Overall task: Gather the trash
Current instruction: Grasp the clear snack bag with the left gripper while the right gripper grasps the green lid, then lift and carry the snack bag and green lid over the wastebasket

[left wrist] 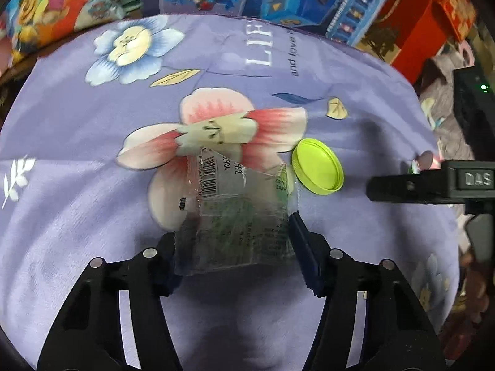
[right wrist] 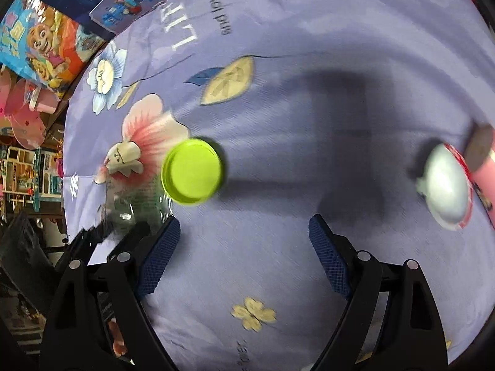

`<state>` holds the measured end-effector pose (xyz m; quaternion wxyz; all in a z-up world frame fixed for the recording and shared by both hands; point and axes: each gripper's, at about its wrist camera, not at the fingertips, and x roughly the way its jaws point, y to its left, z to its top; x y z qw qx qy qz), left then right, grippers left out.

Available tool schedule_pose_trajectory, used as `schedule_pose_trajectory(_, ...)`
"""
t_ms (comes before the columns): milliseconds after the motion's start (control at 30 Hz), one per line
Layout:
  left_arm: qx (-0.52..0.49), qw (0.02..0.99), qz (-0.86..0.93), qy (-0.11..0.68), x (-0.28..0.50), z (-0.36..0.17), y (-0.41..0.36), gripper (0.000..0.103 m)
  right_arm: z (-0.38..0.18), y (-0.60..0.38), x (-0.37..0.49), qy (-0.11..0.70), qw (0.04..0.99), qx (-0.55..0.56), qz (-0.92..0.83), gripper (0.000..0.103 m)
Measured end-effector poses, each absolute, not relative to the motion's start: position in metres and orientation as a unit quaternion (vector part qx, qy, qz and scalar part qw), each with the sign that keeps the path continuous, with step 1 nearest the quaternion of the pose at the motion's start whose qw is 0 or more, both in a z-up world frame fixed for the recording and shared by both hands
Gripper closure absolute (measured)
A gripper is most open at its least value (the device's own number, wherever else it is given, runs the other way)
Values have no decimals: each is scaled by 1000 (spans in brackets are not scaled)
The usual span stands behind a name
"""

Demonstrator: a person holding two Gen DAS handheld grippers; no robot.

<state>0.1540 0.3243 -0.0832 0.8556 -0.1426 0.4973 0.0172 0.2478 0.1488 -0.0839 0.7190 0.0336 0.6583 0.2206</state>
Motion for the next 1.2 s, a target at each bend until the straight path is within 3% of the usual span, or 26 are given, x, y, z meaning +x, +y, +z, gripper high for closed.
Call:
schedule_pose_trajectory(400,-177,846,43,500,127,-87,351,39,-94,212,248,616,749,-50,239,22)
schedule_pose_trajectory(433,-177,846,44,501,127,-87,352,38,-94,216,247,609,754,-64,237,23)
schedule_pose_trajectory(533,-171,845,47,504,129,-88,348,34,-91,219,242,583,772,-109,229,49)
schedule_pose_trajectory(700,-158,846,54,506,137,-91,339,22,-88,194,242,589,769,-81,234,50)
schedule_pose_trajectory(833,-139,850,65,504,147,-93,331,20,-85,168,241,596,768,-61,227,50)
schedule_pose_trajectory(933,-136,854,64,498,151,-90,327,37,-81,149,237,595,771,-48,223,50)
schedule_pose_trajectory(967,-139,855,60,496,150,-87,324,60,-79,141,236,595,771,-43,222,49)
schedule_pose_trajectory(1200,-133,855,39,500,146,-80,300,73,-63,99,221,588,777,-12,223,50)
